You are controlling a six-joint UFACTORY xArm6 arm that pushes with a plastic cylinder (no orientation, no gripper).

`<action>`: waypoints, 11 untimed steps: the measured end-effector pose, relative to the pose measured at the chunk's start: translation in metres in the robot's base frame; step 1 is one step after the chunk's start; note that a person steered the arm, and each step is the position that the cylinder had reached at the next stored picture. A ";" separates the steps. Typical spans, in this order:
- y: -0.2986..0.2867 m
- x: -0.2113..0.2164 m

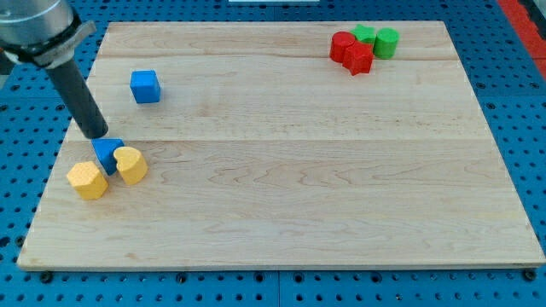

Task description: Push the blue blocks into the yellow blocks

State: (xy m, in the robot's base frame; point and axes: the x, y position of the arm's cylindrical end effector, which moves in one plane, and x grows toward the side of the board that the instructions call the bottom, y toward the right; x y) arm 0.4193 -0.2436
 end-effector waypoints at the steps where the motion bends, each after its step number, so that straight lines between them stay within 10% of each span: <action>1: -0.019 -0.031; 3: 0.041 -0.104; 8: 0.132 0.010; 11: 0.071 0.039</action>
State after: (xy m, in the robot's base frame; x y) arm 0.4586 -0.1730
